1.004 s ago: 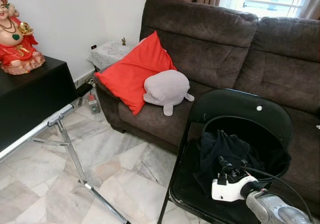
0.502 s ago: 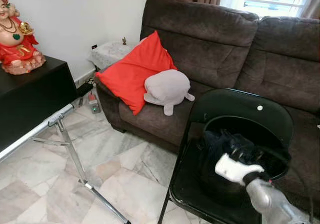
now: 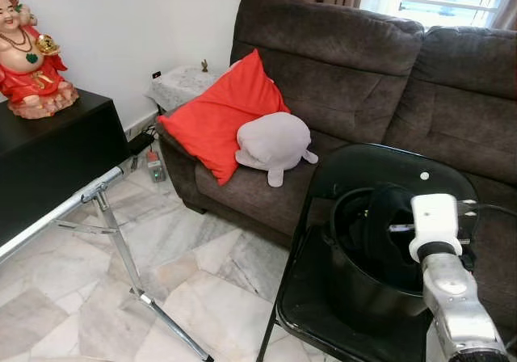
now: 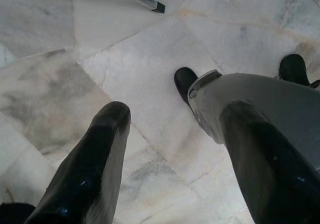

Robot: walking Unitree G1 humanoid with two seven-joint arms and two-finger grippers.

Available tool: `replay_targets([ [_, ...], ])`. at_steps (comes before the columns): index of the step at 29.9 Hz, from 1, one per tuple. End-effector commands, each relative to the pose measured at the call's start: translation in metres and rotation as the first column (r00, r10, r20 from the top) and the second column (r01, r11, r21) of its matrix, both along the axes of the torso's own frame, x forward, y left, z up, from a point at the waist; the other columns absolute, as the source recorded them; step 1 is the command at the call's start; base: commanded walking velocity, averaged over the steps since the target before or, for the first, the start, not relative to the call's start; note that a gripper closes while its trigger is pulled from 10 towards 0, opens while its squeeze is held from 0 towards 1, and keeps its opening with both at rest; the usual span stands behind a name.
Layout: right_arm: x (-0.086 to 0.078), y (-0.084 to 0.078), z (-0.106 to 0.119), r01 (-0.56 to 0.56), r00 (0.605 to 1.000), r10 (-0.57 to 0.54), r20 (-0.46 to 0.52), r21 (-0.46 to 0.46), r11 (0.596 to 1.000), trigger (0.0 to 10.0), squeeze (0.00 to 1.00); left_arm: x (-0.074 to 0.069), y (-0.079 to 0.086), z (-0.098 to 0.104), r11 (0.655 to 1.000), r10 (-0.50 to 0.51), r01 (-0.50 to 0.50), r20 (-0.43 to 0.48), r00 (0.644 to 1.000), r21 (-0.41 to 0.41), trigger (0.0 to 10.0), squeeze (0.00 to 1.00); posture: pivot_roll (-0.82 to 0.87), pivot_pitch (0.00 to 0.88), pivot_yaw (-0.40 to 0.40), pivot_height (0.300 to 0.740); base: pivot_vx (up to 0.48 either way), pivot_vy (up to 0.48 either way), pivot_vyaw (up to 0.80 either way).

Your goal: Hang hanger

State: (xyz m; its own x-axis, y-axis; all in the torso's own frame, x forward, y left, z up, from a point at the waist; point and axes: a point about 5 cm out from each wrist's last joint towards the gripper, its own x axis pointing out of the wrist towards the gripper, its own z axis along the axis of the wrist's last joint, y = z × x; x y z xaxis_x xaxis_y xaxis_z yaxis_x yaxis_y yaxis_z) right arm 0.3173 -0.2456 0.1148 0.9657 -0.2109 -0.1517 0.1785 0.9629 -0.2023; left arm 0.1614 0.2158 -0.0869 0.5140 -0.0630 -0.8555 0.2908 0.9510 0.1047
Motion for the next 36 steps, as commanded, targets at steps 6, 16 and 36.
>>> replay_targets([
  [6, -0.017, 0.001, -0.026, -0.228, 0.950, 0.176, -0.257, -0.187, 0.956, 0.0, 0.00, -0.003, 0.002, -0.001, 1.000, 0.001, -0.001, -0.016, 1.000, 0.003, 10.0, 0.00, -0.06, 0.008, 0.017, 0.740, 0.000, 0.000, 0.00],
  [16, -0.005, -0.038, 0.035, -0.294, 0.953, 0.189, -0.238, -0.566, 0.770, 0.0, 0.00, -0.003, 0.003, -0.001, 1.000, -0.004, 0.004, -0.021, 1.000, 0.007, 10.0, 0.00, -0.07, 0.007, 0.031, 0.740, 0.000, 0.000, 0.00],
  [36, 0.011, -0.034, 0.088, -0.382, 0.924, 0.350, -0.153, -0.332, 0.863, 0.0, 0.00, -0.003, 0.002, -0.001, 1.000, 0.002, -0.002, -0.020, 1.000, 0.006, 10.0, 0.00, -0.09, 0.000, 0.034, 0.740, 0.000, 0.000, 0.00],
])
